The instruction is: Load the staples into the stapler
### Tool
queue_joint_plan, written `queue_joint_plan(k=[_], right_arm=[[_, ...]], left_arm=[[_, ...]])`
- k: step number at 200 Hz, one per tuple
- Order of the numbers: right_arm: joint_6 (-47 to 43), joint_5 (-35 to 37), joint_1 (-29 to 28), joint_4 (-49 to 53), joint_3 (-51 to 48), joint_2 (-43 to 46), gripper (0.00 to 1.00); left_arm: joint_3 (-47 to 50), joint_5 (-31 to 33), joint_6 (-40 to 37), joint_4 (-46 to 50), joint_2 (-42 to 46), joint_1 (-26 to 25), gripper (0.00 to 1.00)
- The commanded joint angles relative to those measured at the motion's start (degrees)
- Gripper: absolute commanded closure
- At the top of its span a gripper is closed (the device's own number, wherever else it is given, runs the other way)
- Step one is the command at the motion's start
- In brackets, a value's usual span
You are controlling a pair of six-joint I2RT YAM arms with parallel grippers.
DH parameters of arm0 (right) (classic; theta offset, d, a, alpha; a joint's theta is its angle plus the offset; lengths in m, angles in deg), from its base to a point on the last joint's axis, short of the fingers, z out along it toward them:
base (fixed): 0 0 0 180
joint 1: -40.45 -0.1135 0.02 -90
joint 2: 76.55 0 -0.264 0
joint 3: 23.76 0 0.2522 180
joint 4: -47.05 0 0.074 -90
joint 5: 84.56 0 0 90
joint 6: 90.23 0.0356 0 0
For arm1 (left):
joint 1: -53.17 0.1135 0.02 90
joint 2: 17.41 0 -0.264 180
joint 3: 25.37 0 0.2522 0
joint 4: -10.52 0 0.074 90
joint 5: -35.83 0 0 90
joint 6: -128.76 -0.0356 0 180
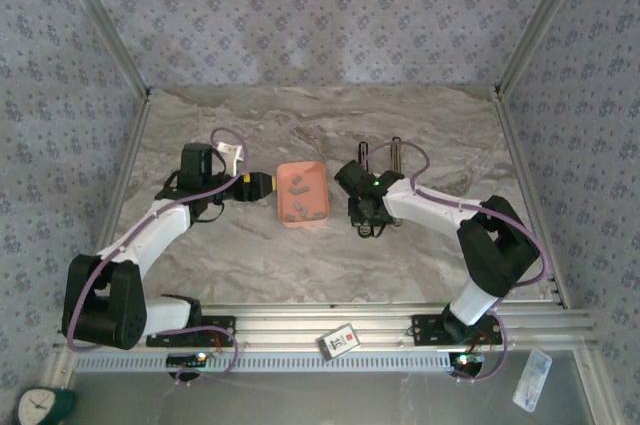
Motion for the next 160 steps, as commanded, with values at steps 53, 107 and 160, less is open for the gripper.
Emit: queue_joint_plan(k=[53,107,160], right_arm=[[0.4,1.6,-0.9,2.6,1.7,1.9,0.71],[-2.0,1.7,0.3,-0.4,0.9,10.5,0.70],[-1.2,-1.1,3.0,-7.0,-8.9,23.2,0.66]], left_arm=[[-0.5,0.0,-1.1,-0.1,0.7,-0.1,0.25],[-0.9,2.3,-4.9,1.0,1.7,-2.1,0.26],[-10.1,15.0,-12.1,14.1,-1.1,-15.3,0.26]])
